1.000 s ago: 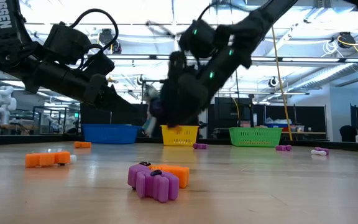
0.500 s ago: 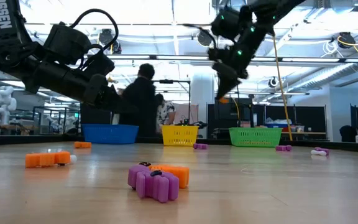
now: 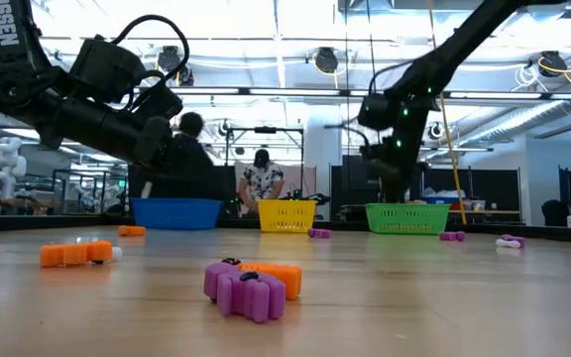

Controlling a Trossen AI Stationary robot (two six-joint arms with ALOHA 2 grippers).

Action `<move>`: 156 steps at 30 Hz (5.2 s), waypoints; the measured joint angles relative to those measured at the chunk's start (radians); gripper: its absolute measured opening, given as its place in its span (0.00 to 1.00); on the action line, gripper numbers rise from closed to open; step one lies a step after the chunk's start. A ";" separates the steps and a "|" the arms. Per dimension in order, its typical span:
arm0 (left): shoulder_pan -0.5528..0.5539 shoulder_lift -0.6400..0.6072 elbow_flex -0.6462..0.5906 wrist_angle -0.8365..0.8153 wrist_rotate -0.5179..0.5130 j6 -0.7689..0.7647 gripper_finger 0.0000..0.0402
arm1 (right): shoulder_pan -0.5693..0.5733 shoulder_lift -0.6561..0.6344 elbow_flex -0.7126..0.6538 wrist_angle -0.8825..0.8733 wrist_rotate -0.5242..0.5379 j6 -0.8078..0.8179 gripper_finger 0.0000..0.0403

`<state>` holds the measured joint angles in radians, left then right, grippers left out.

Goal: Sort Halloween decoration
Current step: Put the orange skeleton toy into the green bin, then put the violet skeleton toy into the blue bin

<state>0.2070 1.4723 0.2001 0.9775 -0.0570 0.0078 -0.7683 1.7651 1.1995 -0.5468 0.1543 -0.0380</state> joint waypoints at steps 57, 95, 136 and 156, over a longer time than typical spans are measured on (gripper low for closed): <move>0.000 0.000 0.000 -0.022 0.000 -0.001 0.00 | 0.666 -0.338 -0.480 -0.221 -0.121 1.096 0.37; 0.002 0.000 -0.054 0.093 -0.004 0.024 0.00 | 0.836 -0.338 -0.407 0.102 -0.014 0.634 0.01; 0.056 -0.003 -0.197 0.363 0.055 0.030 0.00 | 0.512 0.461 0.555 0.693 0.106 0.093 0.01; 0.052 -0.003 -0.198 0.356 0.091 0.043 0.00 | 0.442 0.754 0.853 0.673 0.103 0.217 0.01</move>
<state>0.2592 1.4693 0.0025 1.3334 0.0341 0.0503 -0.3263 2.5195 2.0521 0.1266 0.2573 0.1787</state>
